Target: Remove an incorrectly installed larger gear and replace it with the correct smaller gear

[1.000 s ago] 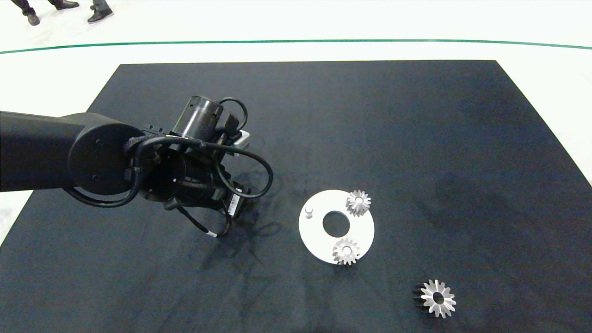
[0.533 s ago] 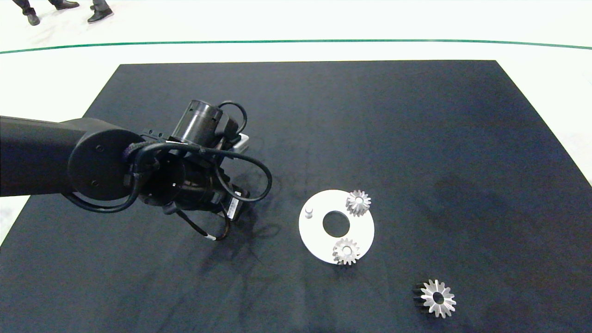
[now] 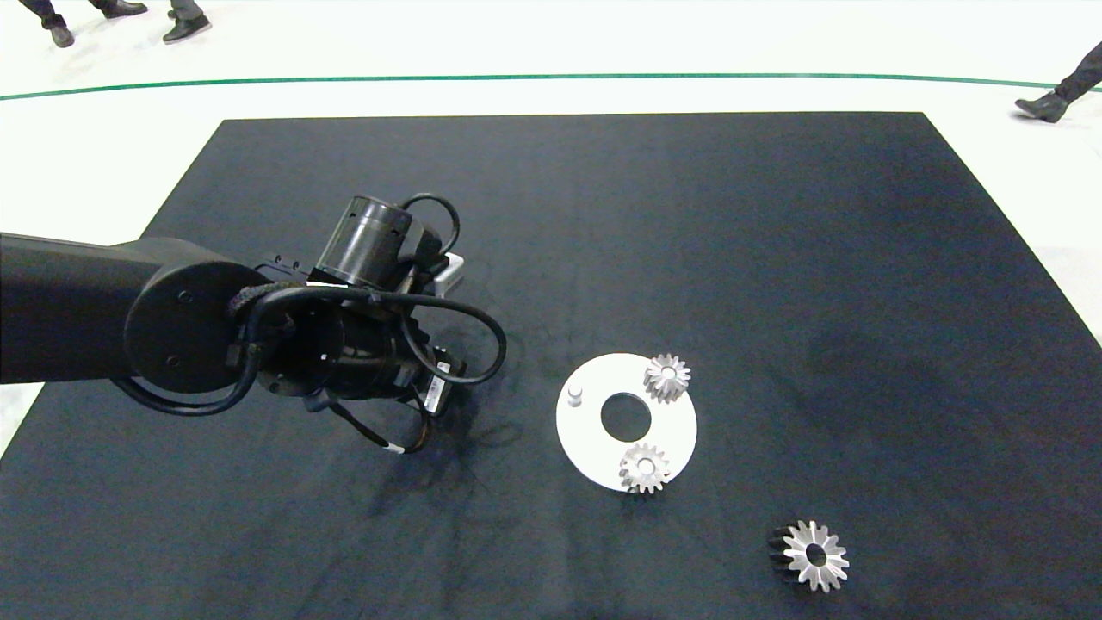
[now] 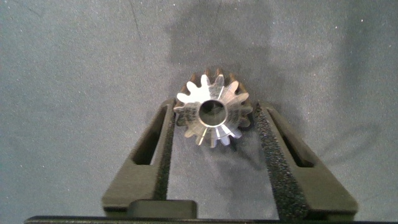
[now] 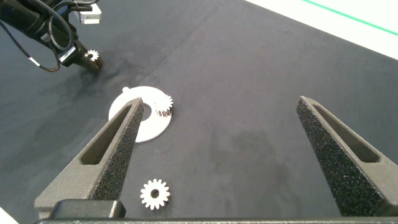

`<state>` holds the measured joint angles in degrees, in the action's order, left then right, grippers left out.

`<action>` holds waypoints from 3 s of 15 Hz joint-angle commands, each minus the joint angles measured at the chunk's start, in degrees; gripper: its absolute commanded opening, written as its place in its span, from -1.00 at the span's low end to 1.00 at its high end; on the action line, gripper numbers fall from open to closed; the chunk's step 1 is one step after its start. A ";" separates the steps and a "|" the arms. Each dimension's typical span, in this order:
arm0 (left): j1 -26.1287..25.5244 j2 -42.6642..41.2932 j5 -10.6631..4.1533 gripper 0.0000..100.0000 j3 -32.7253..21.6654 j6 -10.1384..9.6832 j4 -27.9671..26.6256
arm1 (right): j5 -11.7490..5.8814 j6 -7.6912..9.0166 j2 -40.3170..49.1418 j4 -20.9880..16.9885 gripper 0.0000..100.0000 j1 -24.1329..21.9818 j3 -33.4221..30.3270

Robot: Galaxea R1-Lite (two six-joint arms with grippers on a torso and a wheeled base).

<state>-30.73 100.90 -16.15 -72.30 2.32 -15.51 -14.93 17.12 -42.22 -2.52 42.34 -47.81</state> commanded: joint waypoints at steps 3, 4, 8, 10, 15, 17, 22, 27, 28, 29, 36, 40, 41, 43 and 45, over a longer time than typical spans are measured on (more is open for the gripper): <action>-0.21 -1.15 -0.20 -0.21 1.37 0.50 0.30 | -0.10 0.11 -0.24 -0.03 1.00 0.03 0.00; -0.21 -1.85 -0.20 -0.27 2.69 1.38 0.92 | -0.10 0.11 -0.24 -0.03 1.00 0.03 0.09; -0.29 -3.69 -0.02 -0.42 7.79 2.17 6.37 | -0.01 0.20 -0.15 0.06 1.00 0.03 0.09; -0.21 -4.40 -0.02 -0.51 8.49 2.17 6.81 | -0.01 0.20 -0.06 -0.03 1.00 0.11 0.09; -1.70 -11.43 0.16 -0.69 8.32 4.45 6.63 | 0.08 0.20 -0.06 -0.03 1.00 0.11 0.26; -3.90 -13.01 0.07 -0.78 8.41 4.45 6.28 | 0.17 0.20 -0.15 0.06 1.00 0.11 0.44; -12.33 -9.76 0.07 -0.92 5.15 4.36 5.49 | 0.08 0.20 0.20 0.06 1.00 0.11 0.44; -14.71 -5.19 0.07 -0.92 -0.82 4.28 5.40 | 0.08 0.64 0.29 0.06 1.00 0.11 0.35; -15.23 -4.49 0.07 -0.92 -1.26 4.28 5.31 | 0.08 0.64 0.38 0.06 1.00 0.11 0.35; -15.32 -3.87 0.07 -0.92 -1.61 4.28 4.78 | 0.08 0.64 0.47 0.06 1.00 0.11 0.35; -17.78 0.17 -0.02 -0.92 -4.51 4.10 4.61 | 0.08 0.73 0.56 0.15 1.00 0.11 0.26; -18.05 2.11 -0.02 -0.92 -5.31 4.10 4.61 | 0.08 0.64 0.56 0.15 1.00 0.11 0.26; -18.05 2.63 -0.02 -0.92 -5.57 4.10 4.61 | 0.08 0.64 0.56 0.15 1.00 0.11 0.26; -18.05 3.42 0.07 -0.92 -6.71 4.10 2.67 | 0.17 0.64 0.56 0.15 1.00 0.11 0.17; -18.05 3.95 -0.02 -0.92 -8.82 4.10 -0.58 | 0.17 0.73 0.56 0.15 1.00 0.11 0.17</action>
<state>-48.75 104.07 -16.04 -80.20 6.39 -15.76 -14.69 17.64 -41.53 -2.34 42.42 -47.63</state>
